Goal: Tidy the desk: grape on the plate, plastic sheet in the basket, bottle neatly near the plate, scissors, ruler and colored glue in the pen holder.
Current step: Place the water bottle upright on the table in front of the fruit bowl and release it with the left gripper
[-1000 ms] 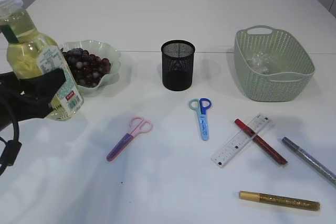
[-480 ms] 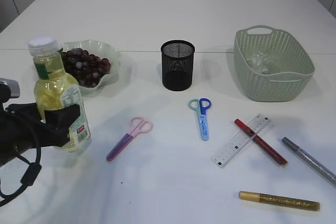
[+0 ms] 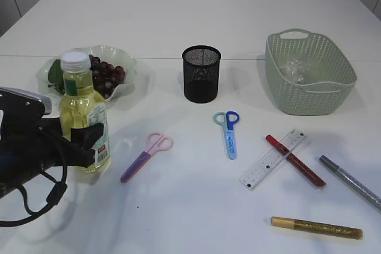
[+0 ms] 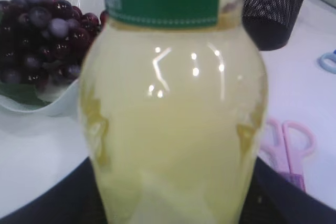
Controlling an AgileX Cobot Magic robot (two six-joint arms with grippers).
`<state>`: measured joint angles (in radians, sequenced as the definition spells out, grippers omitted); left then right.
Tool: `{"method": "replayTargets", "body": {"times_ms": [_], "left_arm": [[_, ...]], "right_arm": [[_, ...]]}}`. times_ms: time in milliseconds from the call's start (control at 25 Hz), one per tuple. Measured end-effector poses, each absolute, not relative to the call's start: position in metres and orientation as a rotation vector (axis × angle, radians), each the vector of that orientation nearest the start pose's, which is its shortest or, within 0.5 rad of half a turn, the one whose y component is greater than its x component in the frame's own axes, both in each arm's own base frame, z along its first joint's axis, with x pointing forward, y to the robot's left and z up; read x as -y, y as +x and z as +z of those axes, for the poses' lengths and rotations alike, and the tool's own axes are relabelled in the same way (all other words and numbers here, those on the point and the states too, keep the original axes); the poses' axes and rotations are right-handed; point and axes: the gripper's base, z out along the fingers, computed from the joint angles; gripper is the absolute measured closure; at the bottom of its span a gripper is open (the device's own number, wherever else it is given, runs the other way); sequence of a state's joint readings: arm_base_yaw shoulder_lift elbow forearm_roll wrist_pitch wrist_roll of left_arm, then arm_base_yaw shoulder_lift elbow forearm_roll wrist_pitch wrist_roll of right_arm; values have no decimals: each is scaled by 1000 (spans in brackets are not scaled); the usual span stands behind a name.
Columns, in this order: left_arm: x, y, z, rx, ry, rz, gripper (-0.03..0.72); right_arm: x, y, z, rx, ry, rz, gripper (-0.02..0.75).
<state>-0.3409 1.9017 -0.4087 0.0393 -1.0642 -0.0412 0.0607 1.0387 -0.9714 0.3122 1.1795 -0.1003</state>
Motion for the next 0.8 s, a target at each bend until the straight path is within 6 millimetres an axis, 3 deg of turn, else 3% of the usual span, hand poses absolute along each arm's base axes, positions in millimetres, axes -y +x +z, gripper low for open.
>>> {"method": "replayTargets", "body": {"times_ms": [360,800], "left_arm": [[96,283,91,-1840,232,-228,255],[97,285,92,-1829,242,-221,146]], "right_arm": [[-36,175,334,-2691,-136,414,299],[-36,176,334,-2683,-136,412,299]]}}
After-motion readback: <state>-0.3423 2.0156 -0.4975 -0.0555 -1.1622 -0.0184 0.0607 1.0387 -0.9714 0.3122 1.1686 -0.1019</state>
